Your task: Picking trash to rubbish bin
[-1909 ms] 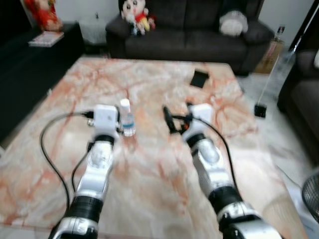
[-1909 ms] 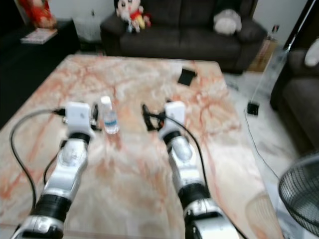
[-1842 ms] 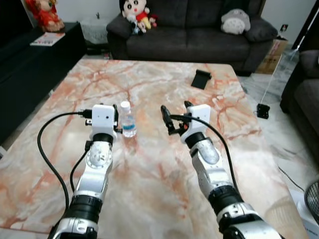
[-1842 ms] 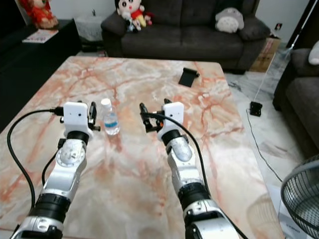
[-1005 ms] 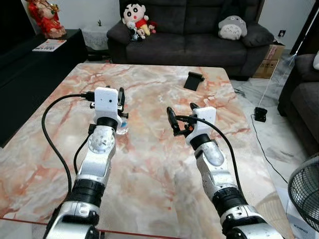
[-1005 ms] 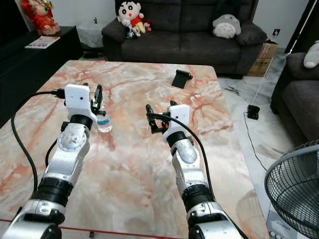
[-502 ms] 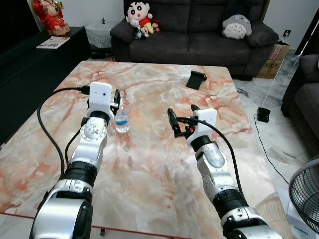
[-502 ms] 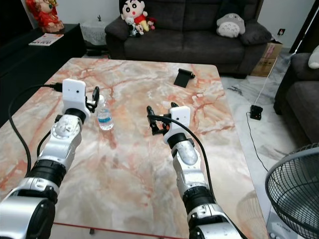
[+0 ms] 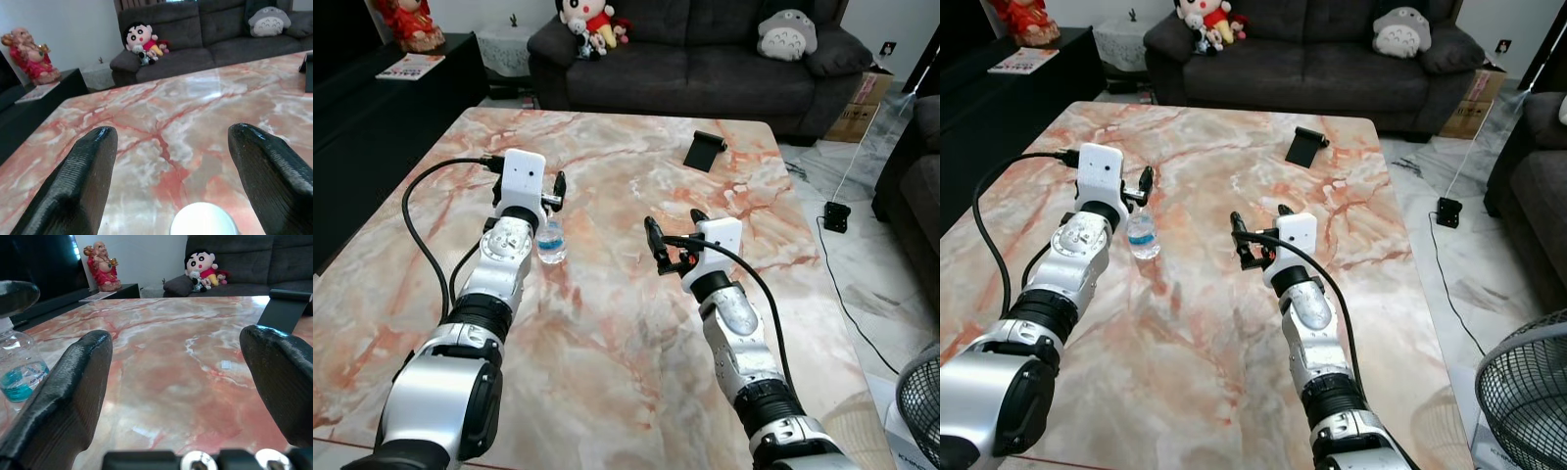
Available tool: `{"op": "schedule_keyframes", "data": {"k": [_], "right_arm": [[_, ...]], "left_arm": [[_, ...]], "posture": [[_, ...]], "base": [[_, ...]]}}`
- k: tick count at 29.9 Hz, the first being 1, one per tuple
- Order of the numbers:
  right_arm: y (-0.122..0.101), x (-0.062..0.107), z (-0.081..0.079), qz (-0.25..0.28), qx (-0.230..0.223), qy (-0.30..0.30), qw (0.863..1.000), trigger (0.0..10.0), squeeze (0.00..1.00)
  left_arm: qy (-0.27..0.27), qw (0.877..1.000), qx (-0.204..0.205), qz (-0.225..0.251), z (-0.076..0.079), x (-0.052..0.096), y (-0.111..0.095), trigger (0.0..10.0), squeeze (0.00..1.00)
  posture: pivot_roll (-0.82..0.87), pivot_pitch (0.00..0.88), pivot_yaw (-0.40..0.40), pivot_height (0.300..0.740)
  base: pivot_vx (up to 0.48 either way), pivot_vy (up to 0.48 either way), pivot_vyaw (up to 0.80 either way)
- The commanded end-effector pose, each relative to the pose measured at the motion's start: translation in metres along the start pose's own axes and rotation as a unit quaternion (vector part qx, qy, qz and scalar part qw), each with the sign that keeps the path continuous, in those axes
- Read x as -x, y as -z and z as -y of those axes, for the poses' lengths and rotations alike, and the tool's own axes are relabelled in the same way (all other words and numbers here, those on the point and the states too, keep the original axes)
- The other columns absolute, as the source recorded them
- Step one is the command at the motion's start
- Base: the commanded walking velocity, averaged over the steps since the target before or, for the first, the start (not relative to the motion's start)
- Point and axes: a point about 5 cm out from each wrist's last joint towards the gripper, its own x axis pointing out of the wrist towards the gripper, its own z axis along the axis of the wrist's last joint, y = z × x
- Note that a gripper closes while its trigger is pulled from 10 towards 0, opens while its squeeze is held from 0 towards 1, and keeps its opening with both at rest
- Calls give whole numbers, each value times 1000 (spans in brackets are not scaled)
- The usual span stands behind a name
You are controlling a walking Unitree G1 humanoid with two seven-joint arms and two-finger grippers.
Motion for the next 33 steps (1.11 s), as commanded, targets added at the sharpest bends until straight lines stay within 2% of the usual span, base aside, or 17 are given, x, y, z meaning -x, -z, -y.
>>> {"op": "schedule_keyframes", "data": {"k": [1, 4, 9, 10, 12, 13, 14, 15, 16, 17, 33], "right_arm": [[-1, 1, -2, 0, 2, -2, 1000, 10000, 0], [-1, 1, -1, 0, 2, -2, 1000, 10000, 0], [-1, 1, -2, -1, 1, -3, 1000, 10000, 0], [-1, 1, -3, -1, 1, -3, 1000, 10000, 0], [-1, 1, -3, -1, 1, -3, 1000, 10000, 0], [-1, 1, -2, -1, 0, -3, 1000, 10000, 0], [-1, 1, -2, -1, 0, -3, 1000, 10000, 0], [-2, 1, -3, -2, 0, -3, 1000, 10000, 0], [-2, 1, -3, -2, 1, -3, 1000, 10000, 0], [-1, 1, -3, -3, 1, -3, 1000, 10000, 0], [-2, -1, -3, -4, 2, -4, 1000, 10000, 0]], "left_arm": [[12, 1000, -1, 4, 4, -3, -5, 10000, 0], [21, 1000, 8, -3, 7, -3, -3, 10000, 0], [27, 999, 2, -24, 8, 0, 5, 10000, 0], [29, 999, 1, -30, 9, 0, 7, 6353, 0], [28, 999, 0, -33, 9, 0, 8, 6353, 0], [28, 999, -1, -38, 9, 0, 9, 5373, 0], [29, 999, -1, -39, 10, 0, 9, 5373, 0], [31, 999, -1, -44, 11, 1, 11, 1647, 0], [32, 998, -2, -48, 11, 1, 12, 1176, 0], [36, 998, -2, -50, 13, 1, 13, 0, 0], [46, 998, -3, -42, 14, 1, 11, 0, 0]], "posture": [[-7, 79, -9, 740], [-7, 79, -9, 740], [-3, 82, -8, 740], [-5, 81, -7, 740], [-5, 81, -7, 740], [-3, 80, -7, 740], [-3, 80, -7, 740], [-4, 80, -7, 740], [-4, 80, -7, 740], [-4, 77, -7, 740], [-3, 70, -7, 740]], "base": [[0, 0, 0], [0, 0, 0], [0, 0, 0], [0, 0, 0], [0, 0, 0], [0, 0, 0], [0, 0, 0], [0, 0, 0], [0, 0, 0], [0, 0, 0], [0, 0, 0]]}}
